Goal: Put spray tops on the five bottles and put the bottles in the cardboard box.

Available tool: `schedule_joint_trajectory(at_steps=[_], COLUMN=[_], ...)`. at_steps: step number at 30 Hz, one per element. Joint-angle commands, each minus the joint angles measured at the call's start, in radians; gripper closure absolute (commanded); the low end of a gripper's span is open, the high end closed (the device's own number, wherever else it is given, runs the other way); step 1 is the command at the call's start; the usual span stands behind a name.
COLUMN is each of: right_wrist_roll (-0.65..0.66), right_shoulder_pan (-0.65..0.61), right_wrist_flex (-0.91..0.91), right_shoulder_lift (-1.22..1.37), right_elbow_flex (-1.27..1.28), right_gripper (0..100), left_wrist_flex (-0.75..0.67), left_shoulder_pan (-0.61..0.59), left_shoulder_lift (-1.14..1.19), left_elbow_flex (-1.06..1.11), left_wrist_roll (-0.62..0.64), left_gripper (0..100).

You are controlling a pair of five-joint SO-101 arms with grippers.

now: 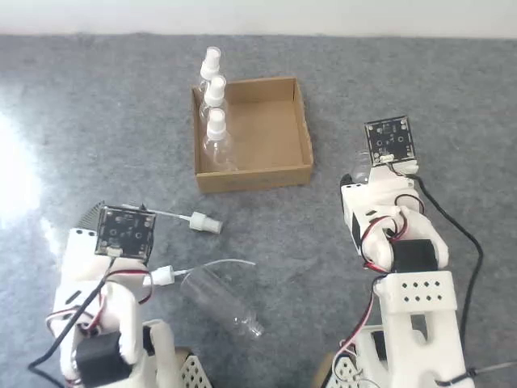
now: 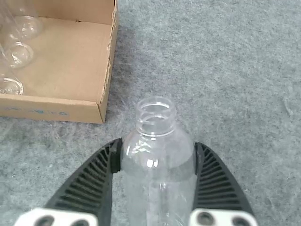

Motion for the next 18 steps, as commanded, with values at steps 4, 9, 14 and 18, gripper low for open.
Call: schedule_joint_trajectory(at_steps=[4,9,14,18], right_wrist_roll=[-0.008,-0.009,-0.011,-0.026], right_shoulder_pan=[0.016,0.033,0.085,0.090], right_wrist_flex=[-0.025,-0.025,-0.076,-0.105], right_shoulder_lift=[-0.024,-0.024,-0.024,-0.024], right_elbow_flex=[0.000,0.002,0.020,0.035], right_gripper=[89.4,89.4,89.4,89.4], left_wrist_flex=[0.049,0.057,0.152,0.253], left_shoulder_pan=[0.009,0.011,0.029,0.091], left_shoulder_lift=[0.186,0.407,0.618,0.795], left_elbow_flex=[-0.159,-0.280,-0.407,-0.513], left_wrist_roll=[-0.074,-0.167,-0.310,-0.405], left_gripper=[80,80,80,80])
